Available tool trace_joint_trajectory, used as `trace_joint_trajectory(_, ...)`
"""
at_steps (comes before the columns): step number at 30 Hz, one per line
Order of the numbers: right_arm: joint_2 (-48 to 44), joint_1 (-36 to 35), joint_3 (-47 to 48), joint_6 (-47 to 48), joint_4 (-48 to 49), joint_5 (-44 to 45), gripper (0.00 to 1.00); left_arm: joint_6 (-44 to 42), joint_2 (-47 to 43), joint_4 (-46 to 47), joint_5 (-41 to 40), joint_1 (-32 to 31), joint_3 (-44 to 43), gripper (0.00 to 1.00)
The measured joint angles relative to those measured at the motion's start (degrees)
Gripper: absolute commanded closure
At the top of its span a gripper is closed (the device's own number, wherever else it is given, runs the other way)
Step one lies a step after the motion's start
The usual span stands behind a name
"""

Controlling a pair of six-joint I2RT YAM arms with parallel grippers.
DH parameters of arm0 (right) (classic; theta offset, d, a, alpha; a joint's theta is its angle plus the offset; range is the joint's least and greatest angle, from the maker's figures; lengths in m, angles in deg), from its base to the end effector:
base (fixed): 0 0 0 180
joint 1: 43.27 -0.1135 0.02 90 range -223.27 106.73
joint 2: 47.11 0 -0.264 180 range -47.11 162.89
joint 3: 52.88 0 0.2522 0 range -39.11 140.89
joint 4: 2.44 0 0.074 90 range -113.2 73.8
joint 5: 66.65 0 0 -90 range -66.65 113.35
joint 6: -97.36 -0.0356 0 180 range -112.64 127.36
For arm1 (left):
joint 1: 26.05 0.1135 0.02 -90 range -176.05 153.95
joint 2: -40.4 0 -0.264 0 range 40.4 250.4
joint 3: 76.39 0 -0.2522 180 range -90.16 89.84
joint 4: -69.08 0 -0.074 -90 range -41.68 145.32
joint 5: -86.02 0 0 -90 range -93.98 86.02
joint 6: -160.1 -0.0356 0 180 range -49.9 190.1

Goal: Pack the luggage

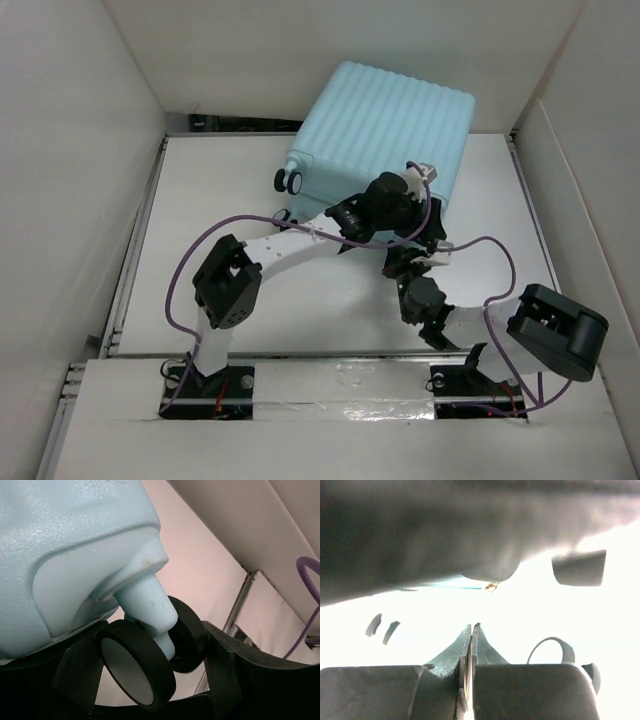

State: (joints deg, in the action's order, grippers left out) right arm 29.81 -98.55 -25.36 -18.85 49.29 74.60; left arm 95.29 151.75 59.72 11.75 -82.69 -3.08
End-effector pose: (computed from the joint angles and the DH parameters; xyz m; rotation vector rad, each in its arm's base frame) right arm 0.1485 0.1655 0.1831 0.3251 1.5279 0.4421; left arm 0.2518 -0.4000 0.3127 0.7438 1.8518 -1.2220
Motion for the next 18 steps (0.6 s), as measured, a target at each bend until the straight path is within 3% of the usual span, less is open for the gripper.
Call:
trace_joint_trajectory(3, 0.81, -0.66, 0.13, 0.02, 2.36, 1.55, 1.00, -1.22, -0.68, 1.01, -0.09, 0.44, 0.90, 0.19)
trace_joint_trajectory(6, -1.64, -2.51, 0.02, 2.45, 1.44, 0.07, 1.00, -0.15, -6.21, 8.68, -0.57, 1.60, 9.53, 0.09)
trace_joint_trajectory(9, -5.03, -4.20, -2.19, 2.89, -3.10, -3.15, 1.00, 3.02, -16.37, 15.50, 0.33, 4.52, 21.09, 0.08)
trace_joint_trajectory(13, -10.51, -5.44, -4.31, 2.29, -7.39, -7.30, 1.00, 4.42, -31.71, 20.22, -2.69, 13.42, 32.46, 0.11)
trace_joint_trajectory(15, -13.40, -5.42, -5.25, 2.03, -9.53, -8.26, 1.00, 4.15, -38.77, 20.39, -7.76, 17.75, 36.85, 0.14)
trace_joint_trajectory(18, -17.42, -4.68, -5.73, 1.77, -13.92, -9.53, 1.00, 2.64, -46.84, 16.13, -17.00, 18.73, 40.72, 0.15)
